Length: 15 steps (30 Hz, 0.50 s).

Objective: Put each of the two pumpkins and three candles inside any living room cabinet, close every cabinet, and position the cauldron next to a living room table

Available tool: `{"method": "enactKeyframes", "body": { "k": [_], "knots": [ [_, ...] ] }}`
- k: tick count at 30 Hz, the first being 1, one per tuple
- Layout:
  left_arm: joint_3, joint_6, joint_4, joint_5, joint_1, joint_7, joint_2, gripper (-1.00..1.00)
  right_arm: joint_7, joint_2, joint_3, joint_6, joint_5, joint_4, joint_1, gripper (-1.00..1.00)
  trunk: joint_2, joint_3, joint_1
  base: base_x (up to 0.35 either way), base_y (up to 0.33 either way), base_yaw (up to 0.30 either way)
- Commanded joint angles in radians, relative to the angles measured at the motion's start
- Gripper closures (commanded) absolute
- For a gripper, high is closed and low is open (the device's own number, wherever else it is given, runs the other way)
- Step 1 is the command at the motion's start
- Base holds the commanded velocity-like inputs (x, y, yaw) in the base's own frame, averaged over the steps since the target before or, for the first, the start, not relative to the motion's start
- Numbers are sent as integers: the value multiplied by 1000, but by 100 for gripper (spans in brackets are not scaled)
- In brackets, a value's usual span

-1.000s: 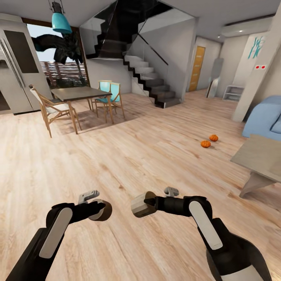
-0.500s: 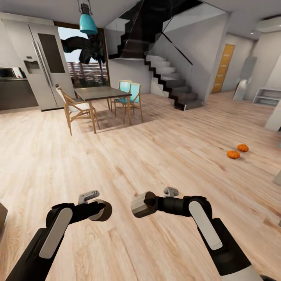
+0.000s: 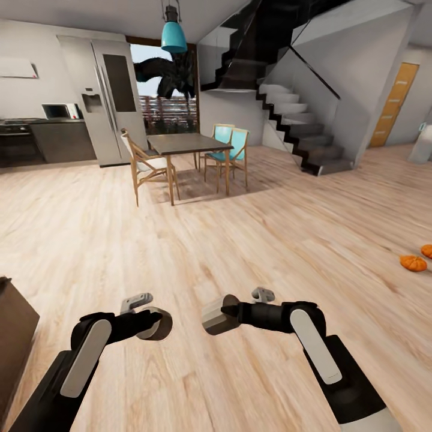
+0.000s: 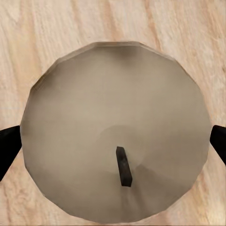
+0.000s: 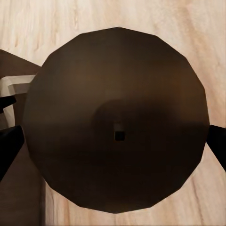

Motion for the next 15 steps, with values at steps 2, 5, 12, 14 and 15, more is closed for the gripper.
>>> {"method": "enactKeyframes", "body": {
  "k": [2,5,12,14,15],
  "knots": [
    [-1,0,0,12,-1,10,1,100,-11,-1,1,1,-17,-1,-1,100,0,-1,0,328,0,293],
    [-1,0,0,12,-1,10,1,100,-11,-1,1,1,-17,-2,-1,100,0,-1,0,329,0,293],
    [-2,0,0,11,-1,10,1,100,-11,0,1,1,-17,-1,-1,100,0,-1,0,328,0,293],
    [-2,0,0,11,-1,10,1,100,-11,0,1,1,-17,-1,-1,100,0,-1,0,329,0,293],
    [-2,0,0,11,-1,10,1,100,-11,0,1,1,-17,-1,-1,100,0,-1,0,329,0,293]
  ]
}}
